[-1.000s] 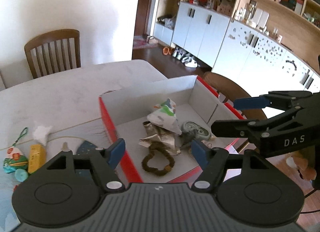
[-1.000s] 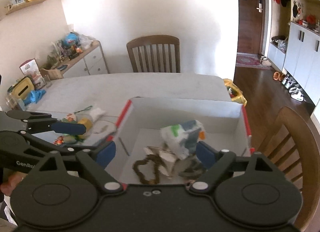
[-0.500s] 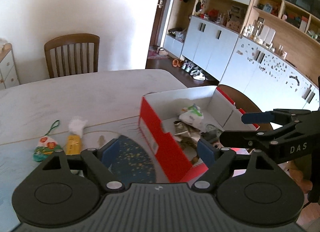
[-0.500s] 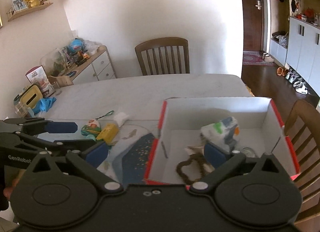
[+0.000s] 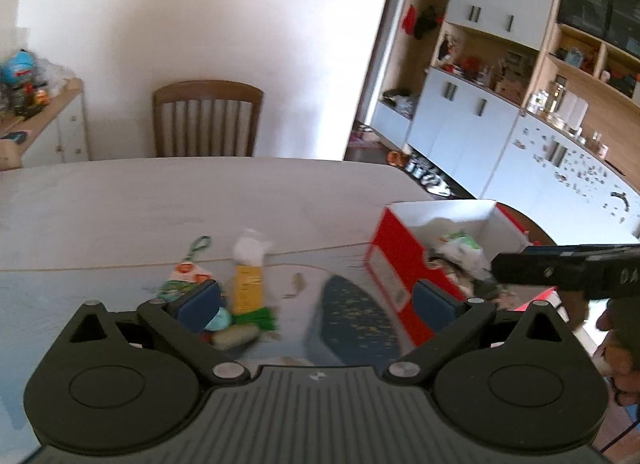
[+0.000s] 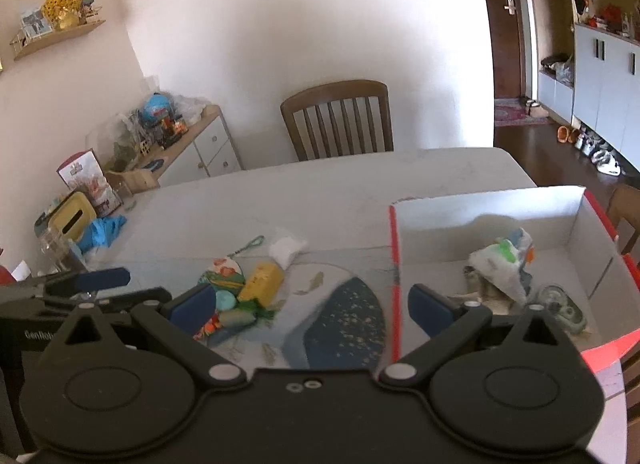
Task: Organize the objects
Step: 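Move both grippers back toward the items on the table, then grasp the red rooster keychain with left gripper while right gripper grasps the yellow box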
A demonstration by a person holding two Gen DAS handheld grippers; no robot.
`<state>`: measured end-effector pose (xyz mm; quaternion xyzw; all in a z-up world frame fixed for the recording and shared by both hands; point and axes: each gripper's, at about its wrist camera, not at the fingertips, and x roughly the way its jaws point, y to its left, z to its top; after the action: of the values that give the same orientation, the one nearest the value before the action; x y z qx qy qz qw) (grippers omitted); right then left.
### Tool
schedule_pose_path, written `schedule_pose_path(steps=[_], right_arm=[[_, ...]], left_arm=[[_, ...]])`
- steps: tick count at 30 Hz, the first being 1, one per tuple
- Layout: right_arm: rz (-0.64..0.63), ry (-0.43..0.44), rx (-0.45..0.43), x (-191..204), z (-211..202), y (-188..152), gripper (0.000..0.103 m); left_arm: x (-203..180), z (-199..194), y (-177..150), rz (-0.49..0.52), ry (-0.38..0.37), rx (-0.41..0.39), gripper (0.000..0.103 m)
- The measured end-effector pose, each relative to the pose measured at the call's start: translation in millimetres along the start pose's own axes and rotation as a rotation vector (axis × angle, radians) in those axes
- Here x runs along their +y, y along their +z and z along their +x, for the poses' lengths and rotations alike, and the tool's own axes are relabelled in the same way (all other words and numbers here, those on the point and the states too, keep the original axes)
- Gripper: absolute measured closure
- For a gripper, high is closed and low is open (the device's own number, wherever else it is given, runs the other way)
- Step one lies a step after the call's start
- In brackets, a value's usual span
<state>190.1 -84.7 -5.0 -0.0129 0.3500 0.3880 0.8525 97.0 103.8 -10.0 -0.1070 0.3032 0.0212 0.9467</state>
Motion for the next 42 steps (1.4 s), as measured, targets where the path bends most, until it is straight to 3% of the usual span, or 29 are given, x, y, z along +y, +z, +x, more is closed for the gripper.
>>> schedule_pose_path(steps=[6, 17, 32, 42], right_arm=[[-0.032, 0.005, 0.033, 22, 21, 3, 0.001], [-0.064, -0.056, 0.092, 51, 76, 13, 0.001], [-0.035, -0.096, 0.280, 63, 183, 22, 0.004], [-0.024, -0.104, 0.383, 68, 233, 20, 0.017]], left_arm=[[31, 4, -9, -0.003, 0.046, 0.013, 0.000], [67, 29, -33, 0.049, 0.031, 0.067, 0.000], [107, 86, -60, 0.042, 0.066, 0.185, 0.000], [114, 109, -68, 0.063, 0.052, 0.194, 0.001]])
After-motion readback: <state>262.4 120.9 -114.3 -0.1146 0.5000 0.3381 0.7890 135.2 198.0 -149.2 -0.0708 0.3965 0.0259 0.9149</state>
